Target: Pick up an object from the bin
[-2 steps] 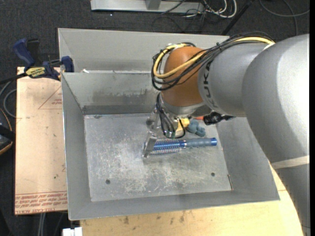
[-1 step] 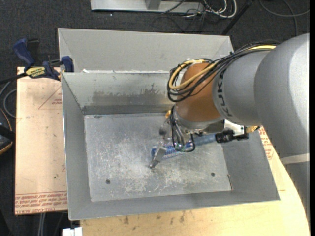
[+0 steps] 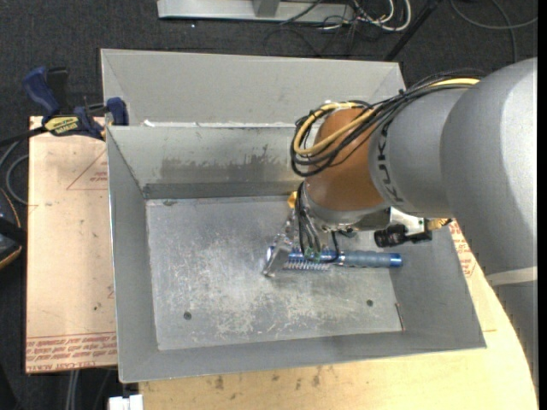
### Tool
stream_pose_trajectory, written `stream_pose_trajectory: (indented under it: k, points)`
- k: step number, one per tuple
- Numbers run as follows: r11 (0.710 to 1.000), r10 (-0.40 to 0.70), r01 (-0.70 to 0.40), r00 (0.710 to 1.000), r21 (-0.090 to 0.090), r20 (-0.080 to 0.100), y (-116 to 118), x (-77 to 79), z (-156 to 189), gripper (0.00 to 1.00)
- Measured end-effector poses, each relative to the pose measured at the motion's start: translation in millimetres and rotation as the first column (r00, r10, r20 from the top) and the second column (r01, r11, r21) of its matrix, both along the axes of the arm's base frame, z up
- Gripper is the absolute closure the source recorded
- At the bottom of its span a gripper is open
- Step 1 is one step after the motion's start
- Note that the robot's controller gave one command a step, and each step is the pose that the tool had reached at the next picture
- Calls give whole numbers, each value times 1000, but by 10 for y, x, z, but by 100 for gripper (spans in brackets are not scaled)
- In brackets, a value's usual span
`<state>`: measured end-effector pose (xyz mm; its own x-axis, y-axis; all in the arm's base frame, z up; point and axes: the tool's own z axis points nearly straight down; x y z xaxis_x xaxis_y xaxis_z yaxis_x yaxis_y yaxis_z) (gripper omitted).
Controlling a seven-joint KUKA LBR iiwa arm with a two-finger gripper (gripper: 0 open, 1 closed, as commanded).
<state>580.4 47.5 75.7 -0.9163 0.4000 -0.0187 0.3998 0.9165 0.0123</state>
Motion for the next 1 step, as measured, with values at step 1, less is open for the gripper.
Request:
stream_pose_trajectory:
  k: [1]
  points:
    - [1000,12,-12,1000,-2,-13,-35,-56,1377,100]
